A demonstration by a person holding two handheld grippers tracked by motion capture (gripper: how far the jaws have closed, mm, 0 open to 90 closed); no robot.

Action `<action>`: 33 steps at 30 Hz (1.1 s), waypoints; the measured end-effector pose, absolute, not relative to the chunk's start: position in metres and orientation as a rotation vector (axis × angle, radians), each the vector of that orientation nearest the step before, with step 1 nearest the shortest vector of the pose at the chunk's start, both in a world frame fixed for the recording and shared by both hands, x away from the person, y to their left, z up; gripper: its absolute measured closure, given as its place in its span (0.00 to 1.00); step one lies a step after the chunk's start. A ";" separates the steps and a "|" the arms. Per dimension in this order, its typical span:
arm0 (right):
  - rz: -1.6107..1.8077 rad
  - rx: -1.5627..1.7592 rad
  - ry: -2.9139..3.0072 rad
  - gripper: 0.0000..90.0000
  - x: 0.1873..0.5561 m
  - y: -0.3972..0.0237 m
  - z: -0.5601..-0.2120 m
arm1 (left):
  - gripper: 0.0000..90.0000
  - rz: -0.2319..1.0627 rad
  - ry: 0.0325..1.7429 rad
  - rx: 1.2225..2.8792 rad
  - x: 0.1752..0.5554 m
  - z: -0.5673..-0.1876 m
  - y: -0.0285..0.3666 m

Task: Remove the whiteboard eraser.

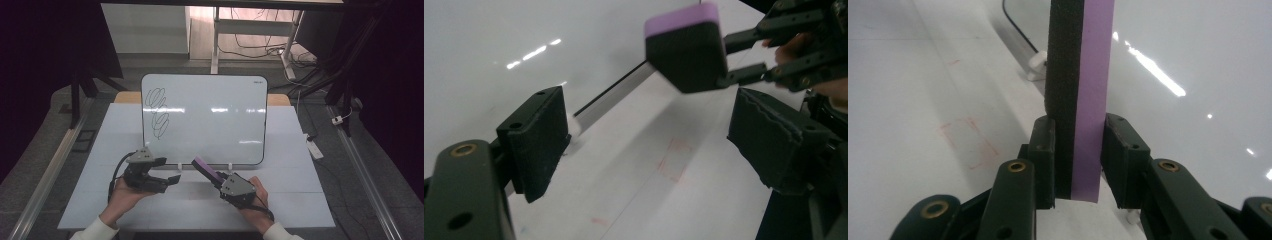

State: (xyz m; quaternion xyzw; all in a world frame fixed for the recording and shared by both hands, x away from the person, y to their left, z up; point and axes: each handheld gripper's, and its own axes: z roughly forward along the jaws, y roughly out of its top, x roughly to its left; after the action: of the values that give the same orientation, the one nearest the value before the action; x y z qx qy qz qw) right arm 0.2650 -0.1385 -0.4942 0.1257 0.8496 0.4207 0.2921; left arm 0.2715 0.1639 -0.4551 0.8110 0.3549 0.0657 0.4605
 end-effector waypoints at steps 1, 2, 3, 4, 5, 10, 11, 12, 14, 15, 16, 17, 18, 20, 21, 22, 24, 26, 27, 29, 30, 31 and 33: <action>1.115 0.328 2.266 0.75 0.264 -0.138 -0.494 | 0.19 0.156 0.865 1.999 0.273 -0.454 0.161; 1.105 0.294 2.263 0.75 0.262 -0.136 -0.495 | 0.19 0.152 0.858 2.004 0.274 -0.453 0.158; 1.105 0.294 2.263 0.75 0.262 -0.136 -0.495 | 0.19 0.148 0.851 2.011 0.276 -0.453 0.156; 1.099 0.275 2.261 0.75 0.262 -0.135 -0.495 | 0.19 0.140 0.843 2.016 0.277 -0.451 0.154; 1.082 0.253 2.263 0.75 0.261 -0.135 -0.496 | 0.19 0.134 0.836 2.019 0.277 -0.450 0.152; 1.084 0.220 2.267 0.75 0.260 -0.135 -0.496 | 0.19 0.099 0.808 2.038 0.282 -0.444 0.146; 1.078 0.205 2.267 0.75 0.259 -0.134 -0.496 | 0.19 0.094 0.803 2.044 0.283 -0.444 0.145; 1.075 0.196 2.266 0.75 0.258 -0.133 -0.497 | 0.19 0.084 0.804 2.053 0.284 -0.443 0.144; 1.069 0.184 2.266 0.75 0.258 -0.133 -0.497 | 0.19 0.058 0.807 2.063 0.288 -0.443 0.142; 1.059 0.162 2.260 0.75 0.256 -0.131 -0.497 | 0.19 0.043 0.807 2.067 0.290 -0.443 0.141; 1.055 0.153 2.258 0.75 0.255 -0.131 -0.498 | 0.19 0.029 0.809 2.069 0.292 -0.444 0.140; 1.055 0.153 2.258 0.75 0.255 -0.131 -0.498 | 0.19 0.016 0.808 2.072 0.293 -0.445 0.139; 1.053 0.144 2.255 0.75 0.255 -0.130 -0.498 | 0.20 0.005 0.808 2.076 0.295 -0.445 0.137; 1.048 0.130 2.252 0.75 0.254 -0.130 -0.498 | 0.20 -0.012 0.805 2.086 0.297 -0.446 0.134; 1.047 0.129 2.251 0.75 0.254 -0.130 -0.498 | 0.20 -0.020 0.805 2.089 0.298 -0.447 0.133; 1.043 0.121 2.246 0.75 0.254 -0.129 -0.498 | 0.20 -0.027 0.801 2.096 0.299 -0.447 0.132; 1.031 0.108 2.241 0.75 0.253 -0.129 -0.499 | 0.20 -0.042 0.792 2.104 0.300 -0.447 0.130; 1.024 0.093 2.236 0.75 0.253 -0.129 -0.500 | 0.20 -0.052 0.787 2.110 0.301 -0.446 0.128; 1.024 0.093 2.236 0.75 0.253 -0.129 -0.500 | 0.20 -0.057 0.786 2.112 0.302 -0.446 0.127; 1.000 0.064 2.238 0.75 0.251 -0.128 -0.501 | 0.21 -0.085 0.776 2.136 0.305 -0.444 0.126; 1.000 0.064 2.238 0.75 0.251 -0.128 -0.501 | 0.21 -0.097 0.771 2.145 0.307 -0.443 0.126; 0.998 0.061 2.236 0.75 0.250 -0.127 -0.501 | 0.21 -0.110 0.767 2.160 0.309 -0.441 0.125; 0.976 0.025 2.233 0.75 0.250 -0.126 -0.502 | 0.22 -0.121 0.767 2.204 0.313 -0.439 0.122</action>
State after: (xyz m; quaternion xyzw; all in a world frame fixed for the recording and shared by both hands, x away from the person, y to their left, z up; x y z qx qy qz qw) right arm 0.2496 -0.1263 -0.5022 0.0098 0.8600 0.3759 0.3450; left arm 0.3133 0.1217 -0.4392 0.8679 0.3020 -0.0476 0.3915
